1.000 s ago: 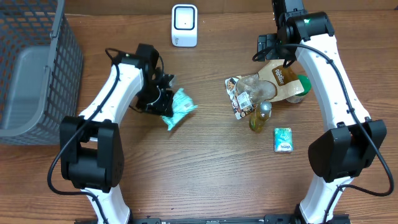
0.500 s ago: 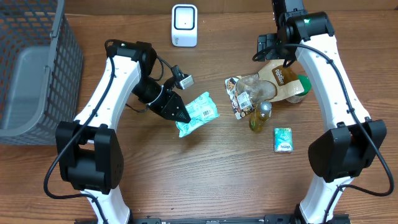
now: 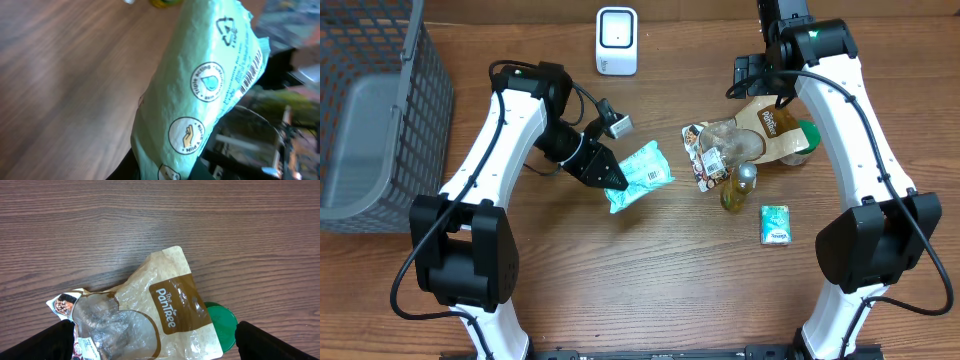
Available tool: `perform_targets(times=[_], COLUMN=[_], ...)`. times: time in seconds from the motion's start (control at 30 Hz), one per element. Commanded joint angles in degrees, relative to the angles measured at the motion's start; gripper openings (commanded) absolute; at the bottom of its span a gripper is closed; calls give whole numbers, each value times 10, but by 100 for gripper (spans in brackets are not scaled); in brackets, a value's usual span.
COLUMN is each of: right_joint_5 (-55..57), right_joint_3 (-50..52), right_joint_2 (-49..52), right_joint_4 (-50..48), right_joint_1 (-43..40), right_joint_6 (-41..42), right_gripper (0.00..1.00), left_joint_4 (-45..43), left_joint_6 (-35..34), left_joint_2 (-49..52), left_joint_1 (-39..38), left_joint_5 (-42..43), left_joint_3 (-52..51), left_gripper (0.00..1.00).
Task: Scan the item barcode
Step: 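Carry the wipes pack up to the white scanner with the left gripper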
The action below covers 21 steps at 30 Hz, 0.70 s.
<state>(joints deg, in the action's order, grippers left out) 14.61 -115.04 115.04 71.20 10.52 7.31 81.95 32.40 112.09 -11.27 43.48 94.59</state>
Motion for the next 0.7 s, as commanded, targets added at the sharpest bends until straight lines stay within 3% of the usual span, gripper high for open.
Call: perform_targets(times=[0.0,0.1,0.17,0.33,0.5,0.67], right_joint_5=[8,8,8,8,8,8], right_joint_3=[0,0,0,0,0,0], right_joint_2=[2,2,2,2,2,2], right_joint_4=[-2,-2,-2,-2,-2,-2], right_joint_1=[-1,-1,-1,-1,-1,-1], right_joint_6=[4,4,4,4,4,4], right_gripper=[100,100,100,100,100,100], left_joint_4=[-31,-69,-79,-67,-70,-174], left_joint_6=[-131,-261,-309,-362,-393,-399], left_joint_2=[-16,-16,-16,-16,-16,-16], left_joint_1=[-1,-1,-1,-10,-24,-43], left_joint_5=[-83,-201,-264,-406,-482,-605], left_joint_3=[13,14,27,132,275,340], left_gripper=[4,4,4,4,4,4])
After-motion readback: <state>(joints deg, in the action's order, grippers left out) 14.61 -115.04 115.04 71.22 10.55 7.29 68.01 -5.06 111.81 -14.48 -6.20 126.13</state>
